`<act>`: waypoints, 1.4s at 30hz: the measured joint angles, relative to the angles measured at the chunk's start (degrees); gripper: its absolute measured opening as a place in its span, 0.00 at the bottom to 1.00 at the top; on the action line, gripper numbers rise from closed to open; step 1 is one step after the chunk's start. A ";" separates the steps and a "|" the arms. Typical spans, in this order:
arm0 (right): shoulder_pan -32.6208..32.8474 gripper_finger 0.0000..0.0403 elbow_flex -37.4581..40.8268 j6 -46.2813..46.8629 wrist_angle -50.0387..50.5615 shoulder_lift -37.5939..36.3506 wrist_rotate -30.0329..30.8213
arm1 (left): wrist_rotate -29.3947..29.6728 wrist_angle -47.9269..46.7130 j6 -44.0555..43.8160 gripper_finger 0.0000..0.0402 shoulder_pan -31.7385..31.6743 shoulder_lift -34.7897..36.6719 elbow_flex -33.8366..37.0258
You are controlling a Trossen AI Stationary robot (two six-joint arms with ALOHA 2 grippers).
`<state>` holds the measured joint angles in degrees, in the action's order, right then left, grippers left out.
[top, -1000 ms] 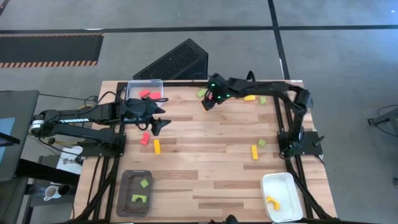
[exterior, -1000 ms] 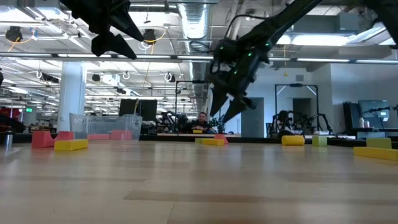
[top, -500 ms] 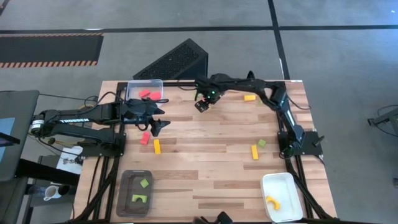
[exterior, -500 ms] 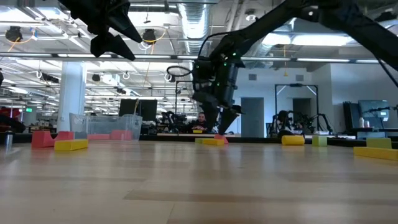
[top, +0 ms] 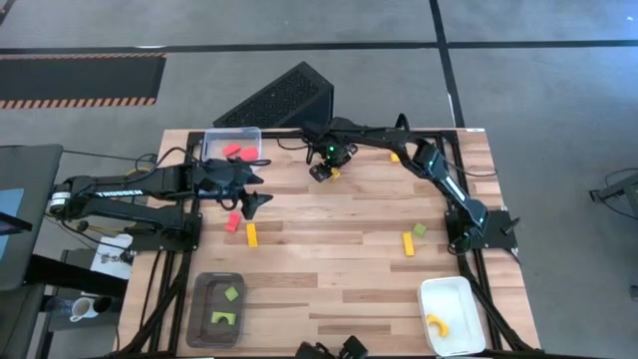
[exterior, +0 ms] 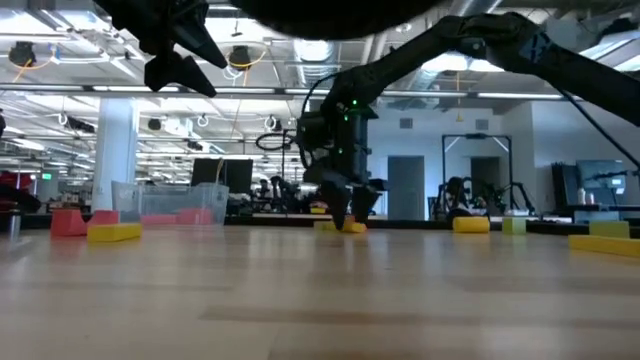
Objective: Sort & place blocks by color
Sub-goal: Put the yellow block into the white bin
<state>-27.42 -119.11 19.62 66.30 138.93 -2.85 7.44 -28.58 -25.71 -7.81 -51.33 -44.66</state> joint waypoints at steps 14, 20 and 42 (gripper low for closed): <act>-0.42 0.36 -0.35 -0.22 0.42 -0.46 -3.56 | 0.02 -0.63 1.51 0.75 0.17 0.00 0.00; 0.05 0.23 -0.37 -1.59 1.81 -0.50 -3.81 | 0.35 -0.63 2.33 0.75 0.17 0.00 0.00; 10.69 0.10 8.58 -5.48 2.97 -23.30 -5.35 | -1.16 -0.87 2.56 0.75 0.17 -1.22 -0.04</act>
<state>-16.73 -110.53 14.14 69.27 115.63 -8.20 6.28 -29.45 -23.16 -7.64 -52.56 -44.71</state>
